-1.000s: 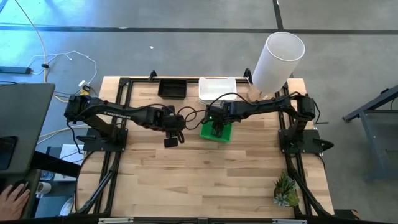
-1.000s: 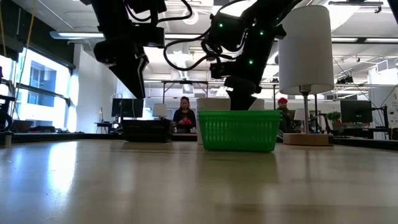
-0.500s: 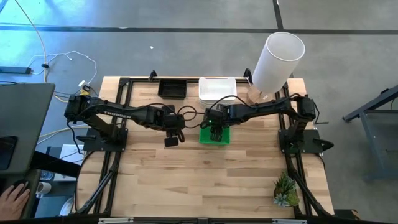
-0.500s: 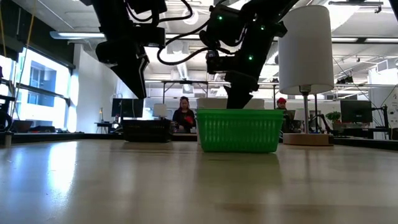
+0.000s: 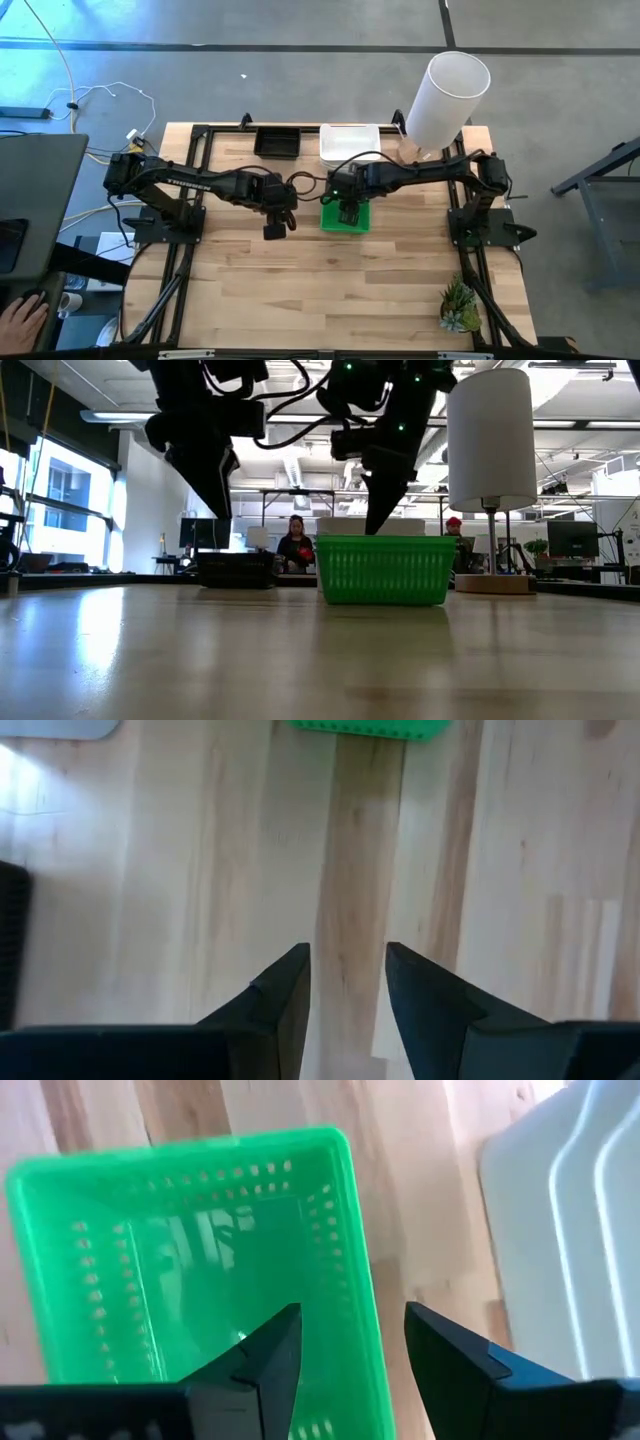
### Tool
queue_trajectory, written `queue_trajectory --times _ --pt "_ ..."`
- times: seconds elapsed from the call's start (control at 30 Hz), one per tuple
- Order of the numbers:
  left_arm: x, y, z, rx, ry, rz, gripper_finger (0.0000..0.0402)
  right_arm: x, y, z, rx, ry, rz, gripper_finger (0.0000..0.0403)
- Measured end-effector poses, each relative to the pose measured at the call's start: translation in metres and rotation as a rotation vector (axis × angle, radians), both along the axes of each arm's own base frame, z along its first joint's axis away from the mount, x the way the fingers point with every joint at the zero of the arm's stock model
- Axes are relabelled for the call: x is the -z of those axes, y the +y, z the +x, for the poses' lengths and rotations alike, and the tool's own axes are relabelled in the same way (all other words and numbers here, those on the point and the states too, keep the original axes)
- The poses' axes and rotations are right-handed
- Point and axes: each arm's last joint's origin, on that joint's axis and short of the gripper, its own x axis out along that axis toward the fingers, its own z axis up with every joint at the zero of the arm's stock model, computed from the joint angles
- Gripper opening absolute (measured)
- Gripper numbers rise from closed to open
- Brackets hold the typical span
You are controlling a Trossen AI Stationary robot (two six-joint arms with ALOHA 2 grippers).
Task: Stack baskets on shelf by color
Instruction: Return to Home Position
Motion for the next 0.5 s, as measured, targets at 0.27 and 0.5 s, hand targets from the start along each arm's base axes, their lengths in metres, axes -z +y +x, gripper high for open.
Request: queue_trajectory --times 0.27,0.5 --pt "-0.002 -0.003 0.005 -0.017 -0.059 -0.038 0.0119 -0.014 0.006 -0.002 -0.034 0.071 -0.093 0.0165" --pt "-0.004 -0.001 0.006 -0.023 -0.085 -0.048 0.0119 -0.033 0.013 0.004 -0.065 0.030 -0.062 0.0165"
